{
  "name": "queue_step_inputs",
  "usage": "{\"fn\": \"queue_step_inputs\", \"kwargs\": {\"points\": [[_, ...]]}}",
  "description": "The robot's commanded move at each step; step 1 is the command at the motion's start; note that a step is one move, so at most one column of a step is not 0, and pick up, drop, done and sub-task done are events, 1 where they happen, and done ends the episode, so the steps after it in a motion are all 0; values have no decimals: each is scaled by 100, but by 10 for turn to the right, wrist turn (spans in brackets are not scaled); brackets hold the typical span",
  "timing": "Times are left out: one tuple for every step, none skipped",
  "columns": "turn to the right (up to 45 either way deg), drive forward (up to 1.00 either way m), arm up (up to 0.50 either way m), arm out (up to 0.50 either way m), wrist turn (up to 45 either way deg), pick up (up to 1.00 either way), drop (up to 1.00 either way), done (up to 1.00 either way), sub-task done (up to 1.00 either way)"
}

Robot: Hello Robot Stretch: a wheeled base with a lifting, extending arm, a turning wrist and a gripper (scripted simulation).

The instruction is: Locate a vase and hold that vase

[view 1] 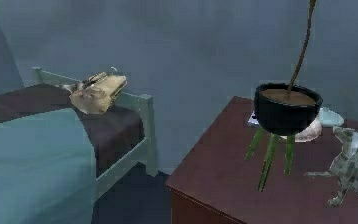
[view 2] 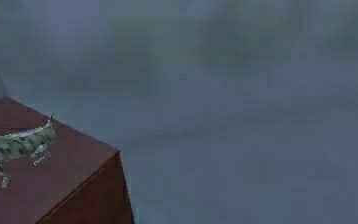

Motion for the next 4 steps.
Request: {"fn": "queue_step_inputs", "kwargs": {"points": [[270, 0, 0, 0, 0, 0, 0, 0, 0], [30, 0, 0, 0, 0, 0, 0, 0, 0], [0, 15, 0, 0, 0, 0, 0, 0, 0], [-450, 0, 0, 0, 0, 0, 0, 0, 0]]}}
